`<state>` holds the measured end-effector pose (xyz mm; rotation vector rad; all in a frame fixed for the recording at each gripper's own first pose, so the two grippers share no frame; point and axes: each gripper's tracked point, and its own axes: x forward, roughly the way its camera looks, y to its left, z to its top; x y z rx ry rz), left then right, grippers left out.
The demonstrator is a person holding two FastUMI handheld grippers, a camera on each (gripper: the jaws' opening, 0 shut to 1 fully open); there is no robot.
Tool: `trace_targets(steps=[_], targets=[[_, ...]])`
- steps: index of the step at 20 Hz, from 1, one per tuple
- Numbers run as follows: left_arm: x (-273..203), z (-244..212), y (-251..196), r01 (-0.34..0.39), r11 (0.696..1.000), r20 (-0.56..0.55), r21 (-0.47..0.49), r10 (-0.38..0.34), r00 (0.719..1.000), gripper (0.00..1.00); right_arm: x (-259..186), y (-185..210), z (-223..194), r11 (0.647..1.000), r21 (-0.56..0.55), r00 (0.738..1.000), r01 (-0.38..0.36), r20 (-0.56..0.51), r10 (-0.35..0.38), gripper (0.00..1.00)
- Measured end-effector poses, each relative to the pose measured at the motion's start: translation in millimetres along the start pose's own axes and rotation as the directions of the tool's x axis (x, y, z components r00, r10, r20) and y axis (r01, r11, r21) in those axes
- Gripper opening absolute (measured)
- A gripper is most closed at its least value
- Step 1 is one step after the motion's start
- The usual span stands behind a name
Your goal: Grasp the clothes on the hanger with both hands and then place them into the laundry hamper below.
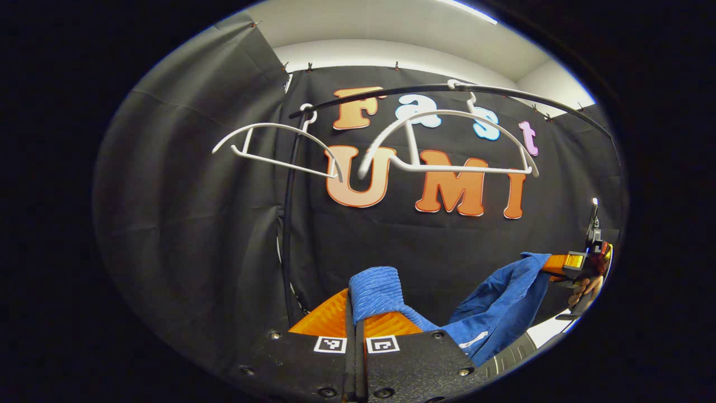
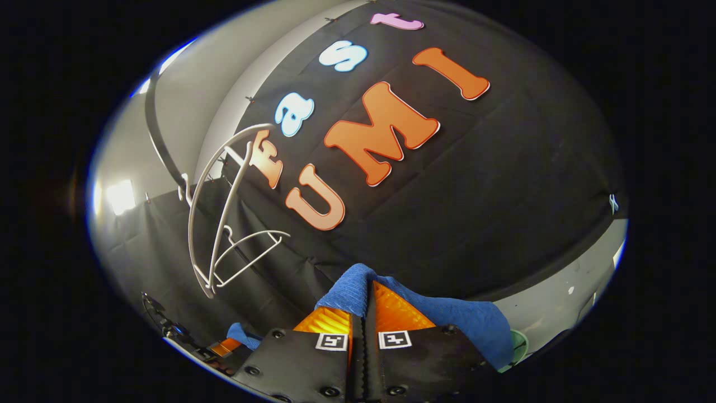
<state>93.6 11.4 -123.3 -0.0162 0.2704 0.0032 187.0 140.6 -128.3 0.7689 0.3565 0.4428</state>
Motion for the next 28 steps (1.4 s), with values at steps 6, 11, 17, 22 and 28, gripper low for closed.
trace_targets(steps=[6, 11, 17, 22, 28], targets=[[0, -6, -53, 0.062, 0.997, 0.001, 0.044, -0.062, 0.998, 0.0, -12, 5, -26, 0.996, -0.088, 0.999, 0.021, -0.035, -0.024, 0.07], [6, -32, -99, 0.118, 0.992, -0.034, 0.042, -0.117, 0.993, 0.0, -22, -7, -56, 0.986, -0.157, 0.997, 0.051, -0.055, -0.06, 0.07], [17, -81, -138, 0.16, 0.987, -0.101, 0.034, -0.156, 0.983, 0.0, -31, -41, -93, 0.986, -0.136, 0.991, 0.093, -0.08, -0.105, 0.07], [25, -128, -152, 0.15, 0.988, -0.153, 0.02, -0.145, 0.978, 0.0, -35, -79, -123, 0.977, -0.146, 0.981, 0.153, -0.094, -0.168, 0.07], [37, -197, -159, 0.154, 0.988, -0.248, 0.022, -0.143, 0.958, 0.0, -33, -129, -172, 0.958, -0.18, 0.958, 0.225, -0.136, -0.251, 0.07]])
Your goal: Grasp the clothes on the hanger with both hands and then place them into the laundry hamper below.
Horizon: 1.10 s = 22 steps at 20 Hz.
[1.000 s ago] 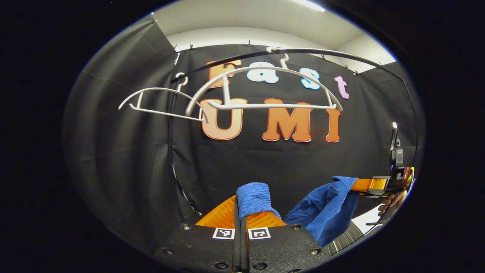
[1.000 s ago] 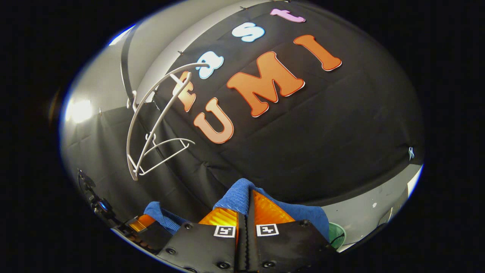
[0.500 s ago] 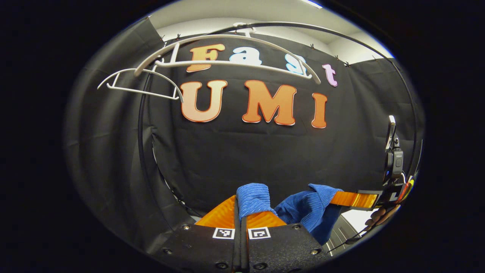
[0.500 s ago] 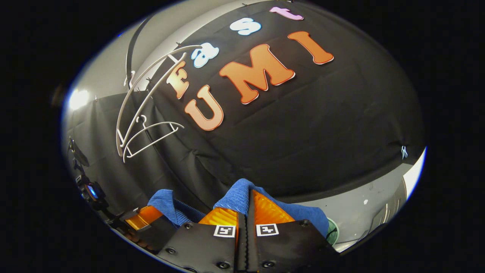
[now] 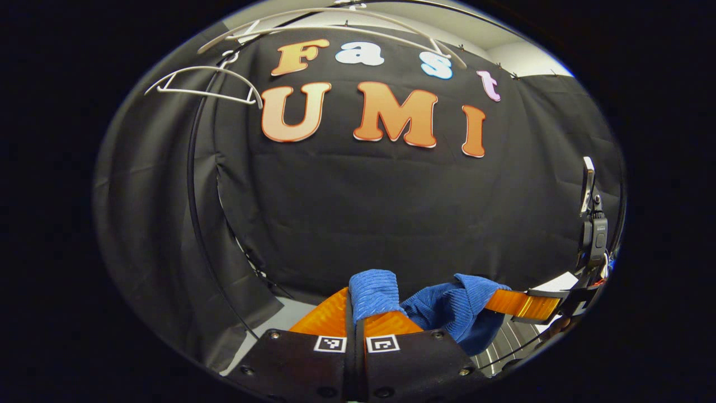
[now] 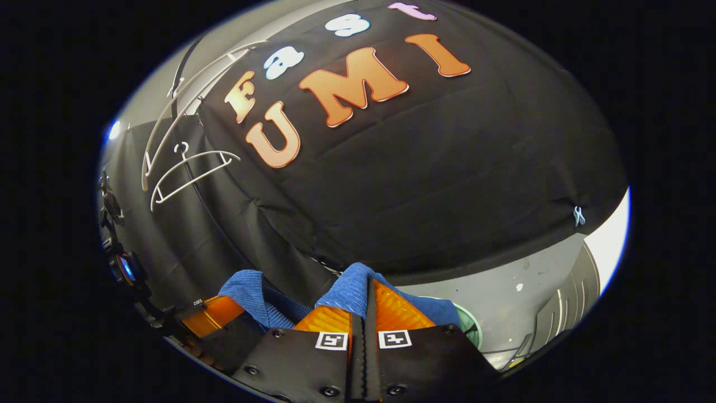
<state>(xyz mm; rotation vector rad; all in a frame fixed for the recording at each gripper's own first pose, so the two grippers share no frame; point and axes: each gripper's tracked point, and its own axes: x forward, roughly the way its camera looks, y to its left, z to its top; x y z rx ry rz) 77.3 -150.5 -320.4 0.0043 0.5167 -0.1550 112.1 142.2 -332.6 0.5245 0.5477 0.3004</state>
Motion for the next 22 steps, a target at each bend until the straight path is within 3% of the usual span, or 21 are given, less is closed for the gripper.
trace_targets(steps=[11, 22], targets=[[28, -97, 22, -0.048, 0.999, -0.185, -0.014, 0.044, 0.982, 0.0, 24, -39, -75, 0.991, -0.1, 0.988, 0.088, -0.115, -0.099, 0.07], [39, -205, 54, -0.094, 0.995, -0.391, -0.014, 0.081, 0.917, 0.0, 47, -90, -156, 0.963, -0.197, 0.941, 0.184, -0.248, -0.23, 0.07]])
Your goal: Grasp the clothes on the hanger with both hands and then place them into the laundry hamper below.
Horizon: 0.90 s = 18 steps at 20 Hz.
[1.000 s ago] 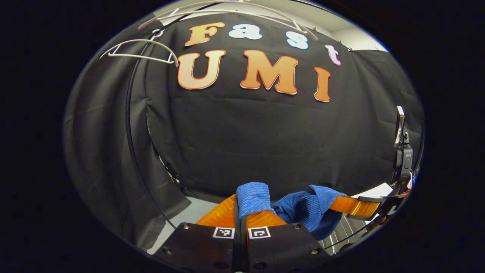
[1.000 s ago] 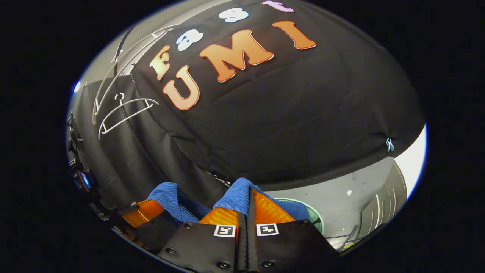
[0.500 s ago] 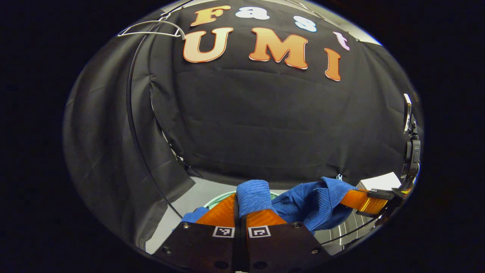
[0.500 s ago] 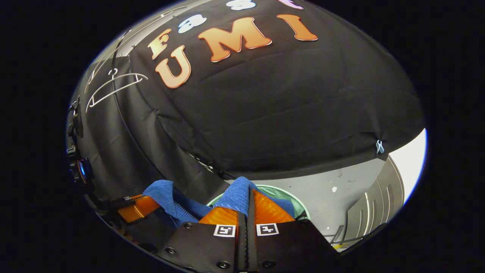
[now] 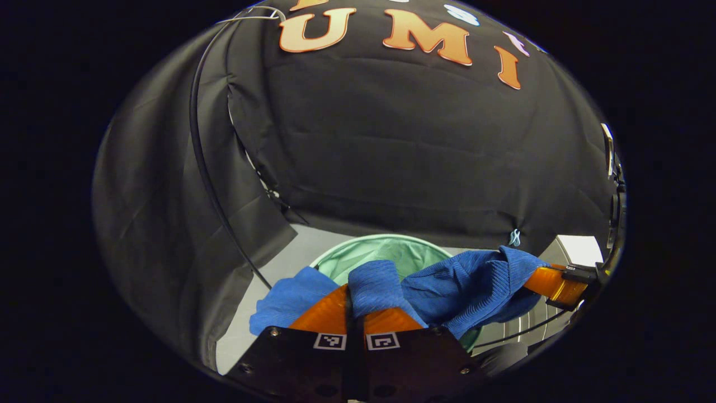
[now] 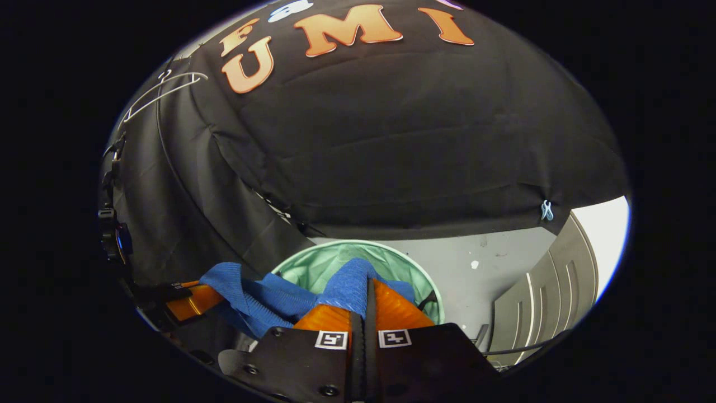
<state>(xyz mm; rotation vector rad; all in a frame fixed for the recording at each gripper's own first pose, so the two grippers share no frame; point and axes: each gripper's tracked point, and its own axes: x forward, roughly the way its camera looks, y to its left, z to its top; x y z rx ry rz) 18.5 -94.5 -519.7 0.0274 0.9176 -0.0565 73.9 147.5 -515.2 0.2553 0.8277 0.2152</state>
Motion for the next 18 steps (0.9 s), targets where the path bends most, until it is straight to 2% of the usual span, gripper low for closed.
trace_targets(steps=[3, 9, 13, 18], targets=[[8, -25, 7, -0.01, 1.0, -0.075, -0.003, 0.009, 0.997, 0.0, 9, -9, -19, 0.999, 0.0, 0.999, 0.032, -0.037, -0.032, 0.07], [17, -49, 8, -0.011, 1.0, -0.134, 0.0, 0.011, 0.991, 0.0, 22, -20, -49, 0.997, -0.004, 0.992, 0.082, -0.092, -0.082, 0.07], [16, -57, 12, -0.053, 0.999, -0.181, 0.01, 0.054, 0.982, 0.0, 22, -20, -58, 0.995, -0.01, 0.988, 0.102, -0.117, -0.102, 0.07], [11, -66, 11, -0.057, 0.998, -0.188, 0.021, 0.06, 0.98, 0.11, 15, -18, -72, 0.991, -0.01, 0.983, 0.132, -0.129, -0.133, 0.09]])
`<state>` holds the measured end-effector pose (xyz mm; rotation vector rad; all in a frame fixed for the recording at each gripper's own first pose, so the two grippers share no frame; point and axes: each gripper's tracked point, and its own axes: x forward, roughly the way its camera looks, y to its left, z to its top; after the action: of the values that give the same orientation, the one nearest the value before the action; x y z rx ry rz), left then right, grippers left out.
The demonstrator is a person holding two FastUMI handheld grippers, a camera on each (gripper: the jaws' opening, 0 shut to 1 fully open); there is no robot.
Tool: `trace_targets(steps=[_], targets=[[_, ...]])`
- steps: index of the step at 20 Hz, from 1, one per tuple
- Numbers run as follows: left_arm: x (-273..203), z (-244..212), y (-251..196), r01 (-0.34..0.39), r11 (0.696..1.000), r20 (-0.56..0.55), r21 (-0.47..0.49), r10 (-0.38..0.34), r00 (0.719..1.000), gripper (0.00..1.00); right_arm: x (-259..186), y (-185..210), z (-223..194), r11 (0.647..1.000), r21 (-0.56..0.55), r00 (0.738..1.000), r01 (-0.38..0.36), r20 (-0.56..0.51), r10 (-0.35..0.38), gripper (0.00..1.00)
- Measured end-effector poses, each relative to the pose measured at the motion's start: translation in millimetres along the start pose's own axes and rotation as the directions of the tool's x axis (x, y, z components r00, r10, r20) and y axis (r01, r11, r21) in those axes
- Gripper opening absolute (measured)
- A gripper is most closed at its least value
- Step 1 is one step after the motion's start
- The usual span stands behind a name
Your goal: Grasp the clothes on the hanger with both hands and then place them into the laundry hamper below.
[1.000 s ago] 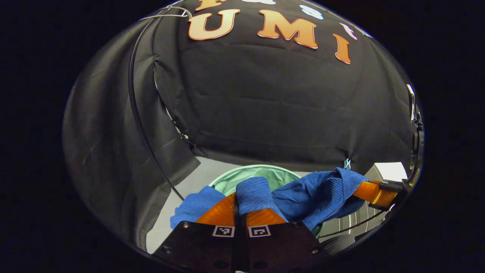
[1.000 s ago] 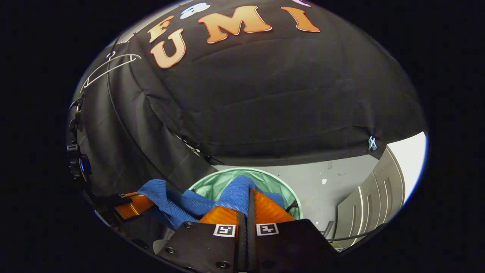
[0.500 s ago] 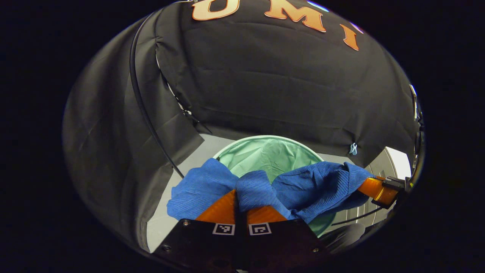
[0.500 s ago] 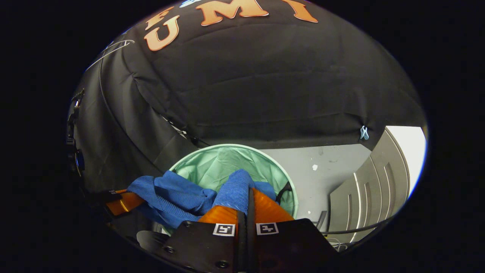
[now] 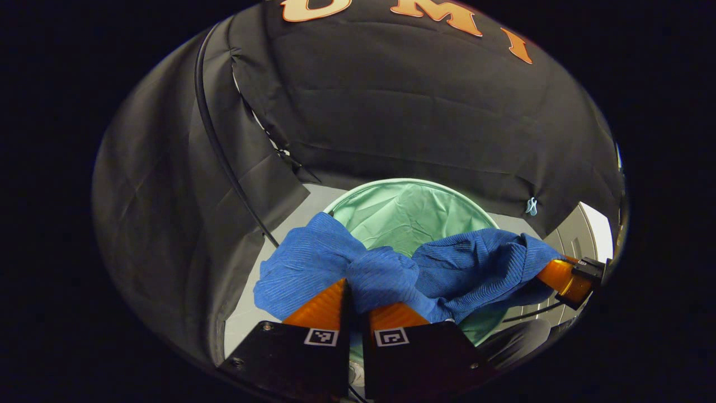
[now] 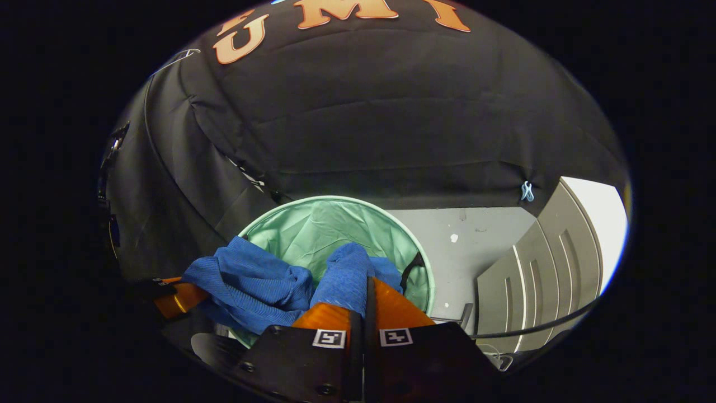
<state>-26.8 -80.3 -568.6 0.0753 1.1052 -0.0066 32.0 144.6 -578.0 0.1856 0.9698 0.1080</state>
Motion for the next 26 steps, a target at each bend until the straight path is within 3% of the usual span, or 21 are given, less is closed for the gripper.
trace_targets(steps=[3, 4, 6, 7, 10, 12, 13, 14, 15, 16, 17, 18, 19, 20, 21, 22, 23, 24, 26], targets=[[-3, -7, -2, 0.011, 1.0, -0.008, 0.006, -0.011, 1.0, 0.2, -7, 3, -7, 1.0, -0.029, 1.0, -0.008, -0.017, 0.008, 0.13], [-5, -7, -1, 0.009, 1.0, -0.007, -0.001, -0.009, 1.0, 0.26, -7, 1, -8, 0.999, -0.038, 1.0, -0.006, -0.018, 0.006, 0.19], [-12, -11, -1, 0.009, 1.0, -0.006, -0.012, -0.009, 1.0, 0.35, -11, -1, -12, 0.999, -0.046, 1.0, 0.0, -0.026, -0.001, 0.19], [-18, -12, 0, 0.01, 1.0, -0.006, -0.022, -0.01, 1.0, 0.33, -13, 0, -12, 0.999, -0.047, 1.0, -0.003, -0.025, 0.001, 0.24], [-28, -7, 0, 0.002, 0.999, 0.017, -0.047, -0.001, 1.0, 0.55, -23, 3, -1, 0.999, -0.042, 1.0, -0.013, 0.003, 0.013, 0.47], [-38, -1, -2, -0.003, 0.999, 0.041, -0.052, 0.005, 0.999, 0.7, -32, 2, 11, 0.999, -0.047, 0.999, -0.015, 0.031, 0.017, 0.56], [-41, 5, -3, -0.004, 0.998, 0.053, -0.055, 0.007, 0.999, 0.72, -36, 2, 13, 0.998, -0.053, 0.999, -0.018, 0.043, 0.02, 0.68], [-48, 8, -3, -0.006, 0.998, 0.065, -0.058, 0.01, 0.998, 0.76, -41, 0, 17, 0.998, -0.061, 0.998, -0.011, 0.056, 0.015, 0.58], [-52, 11, -3, -0.009, 0.998, 0.077, -0.058, 0.013, 0.997, 0.78, -46, -2, 22, 0.998, -0.066, 0.998, -0.008, 0.069, 0.012, 0.59], [-55, 15, -2, -0.013, 0.998, 0.09, -0.057, 0.018, 0.996, 0.88, -48, -1, 26, 0.998, -0.067, 0.997, -0.008, 0.079, 0.013, 0.75], [-59, 19, 0, -0.023, 0.998, 0.103, -0.054, 0.029, 0.994, 0.93, -52, -1, 29, 0.998, -0.065, 0.996, -0.004, 0.09, 0.01, 0.72], [-64, 22, 2, -0.034, 0.998, 0.116, -0.052, 0.04, 0.993, 0.98, -58, -3, 31, 0.998, -0.063, 0.995, -0.005, 0.1, 0.011, 0.88], [-69, 27, 2, -0.042, 0.998, 0.126, -0.051, 0.048, 0.991, 0.98, -63, -6, 35, 0.998, -0.06, 0.994, -0.001, 0.112, 0.008, 0.93], [-75, 29, 1, -0.043, 0.998, 0.137, -0.053, 0.05, 0.989, 0.98, -69, -8, 40, 0.998, -0.059, 0.992, 0.001, 0.126, 0.006, 0.91], [-81, 33, 0, -0.041, 0.997, 0.146, -0.059, 0.049, 0.988, 0.98, -77, -9, 45, 0.998, -0.058, 0.99, 0.003, 0.14, 0.005, 0.99], [-86, 37, 0, -0.039, 0.997, 0.157, -0.067, 0.05, 0.986, 0.98, -84, -9, 52, 0.998, -0.058, 0.988, 0.006, 0.156, 0.003, 0.99], [-90, 42, 0, -0.039, 0.996, 0.167, -0.077, 0.052, 0.985, 0.98, -91, -11, 58, 0.998, -0.058, 0.985, 0.006, 0.174, 0.004, 0.91], [-95, 46, 2, -0.042, 0.995, 0.183, -0.087, 0.058, 0.981, 0.98, -99, -11, 66, 0.998, -0.059, 0.981, 0.005, 0.194, 0.007, 0.99], [-109, 58, 3, -0.043, 0.994, 0.223, -0.097, 0.064, 0.973, 0.98, -116, -14, 78, 0.998, -0.065, 0.973, 0.01, 0.232, 0.005, 0.99]])
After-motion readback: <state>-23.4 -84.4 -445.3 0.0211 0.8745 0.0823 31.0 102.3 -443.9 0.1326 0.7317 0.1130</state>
